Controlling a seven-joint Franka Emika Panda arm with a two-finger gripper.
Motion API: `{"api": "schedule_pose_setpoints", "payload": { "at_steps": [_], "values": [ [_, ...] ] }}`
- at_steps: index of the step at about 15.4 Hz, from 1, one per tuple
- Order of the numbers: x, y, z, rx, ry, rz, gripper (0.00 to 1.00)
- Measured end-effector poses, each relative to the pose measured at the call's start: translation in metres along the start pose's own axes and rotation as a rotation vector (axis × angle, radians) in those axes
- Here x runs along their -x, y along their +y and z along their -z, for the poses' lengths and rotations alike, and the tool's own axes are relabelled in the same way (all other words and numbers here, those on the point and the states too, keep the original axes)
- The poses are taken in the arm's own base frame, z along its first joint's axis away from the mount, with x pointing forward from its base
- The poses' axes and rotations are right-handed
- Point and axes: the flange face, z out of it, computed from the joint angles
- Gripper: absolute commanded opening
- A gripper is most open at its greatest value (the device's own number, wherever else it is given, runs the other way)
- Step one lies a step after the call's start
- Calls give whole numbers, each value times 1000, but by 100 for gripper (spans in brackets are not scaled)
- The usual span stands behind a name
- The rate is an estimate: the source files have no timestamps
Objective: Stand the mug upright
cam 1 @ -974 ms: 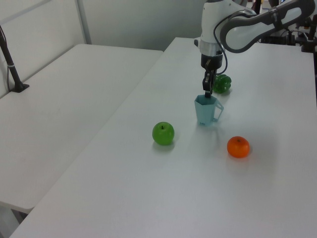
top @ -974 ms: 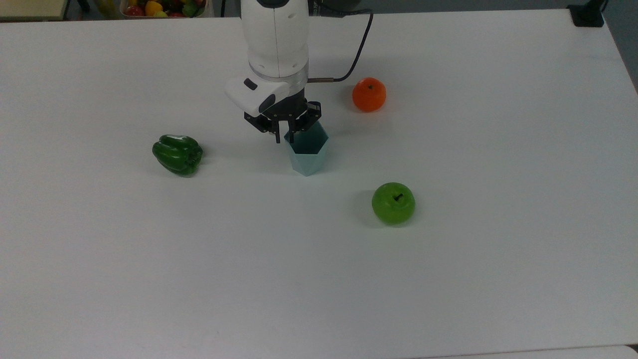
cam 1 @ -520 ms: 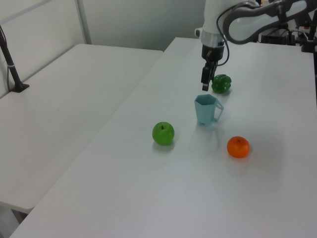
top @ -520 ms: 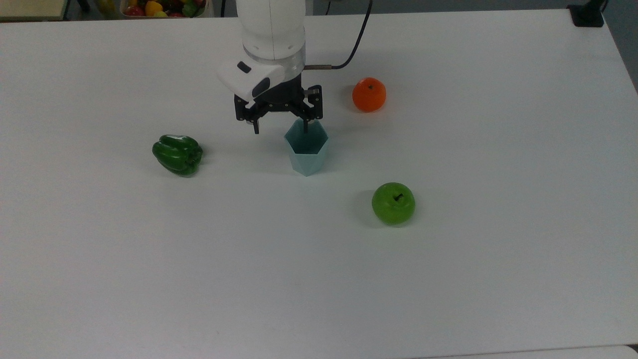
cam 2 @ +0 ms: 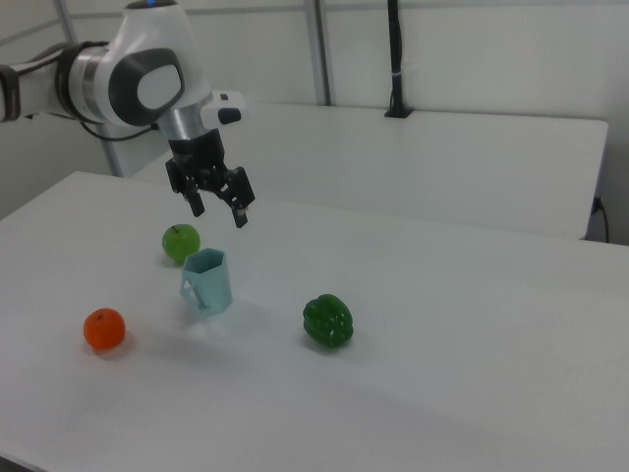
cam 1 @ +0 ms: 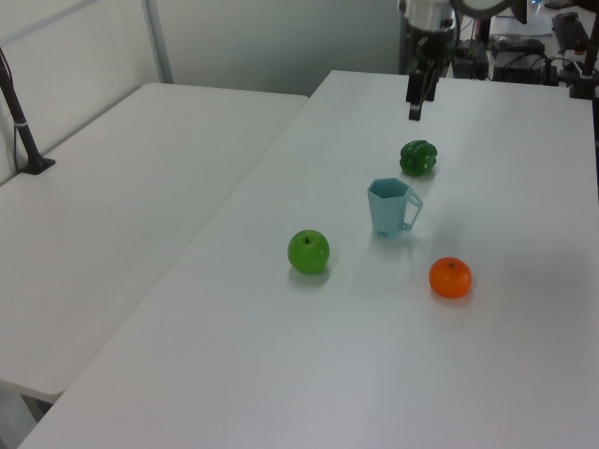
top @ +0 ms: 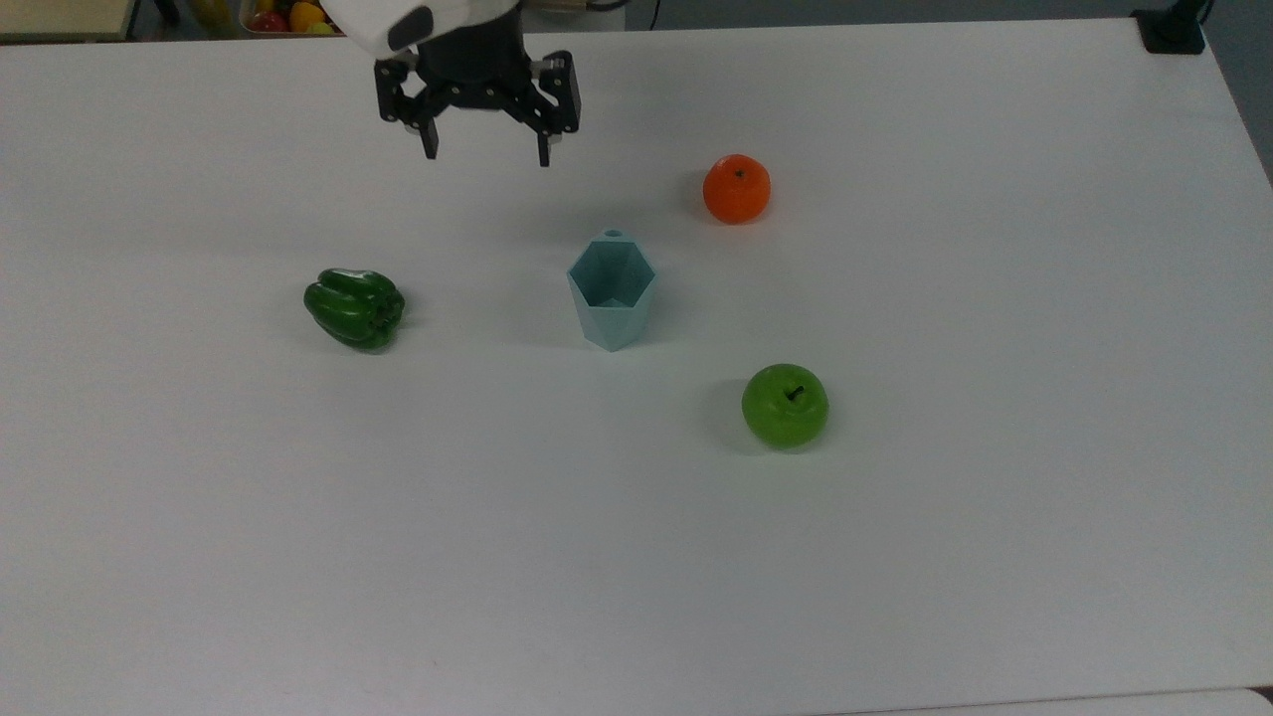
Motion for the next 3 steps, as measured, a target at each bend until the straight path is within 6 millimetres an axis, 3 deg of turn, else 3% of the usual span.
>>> {"api": "schedule_pose_setpoints", "payload": {
  "at_steps": [3],
  "values": [
    [6, 12, 15, 0, 7, -20, 100]
  ]
}}
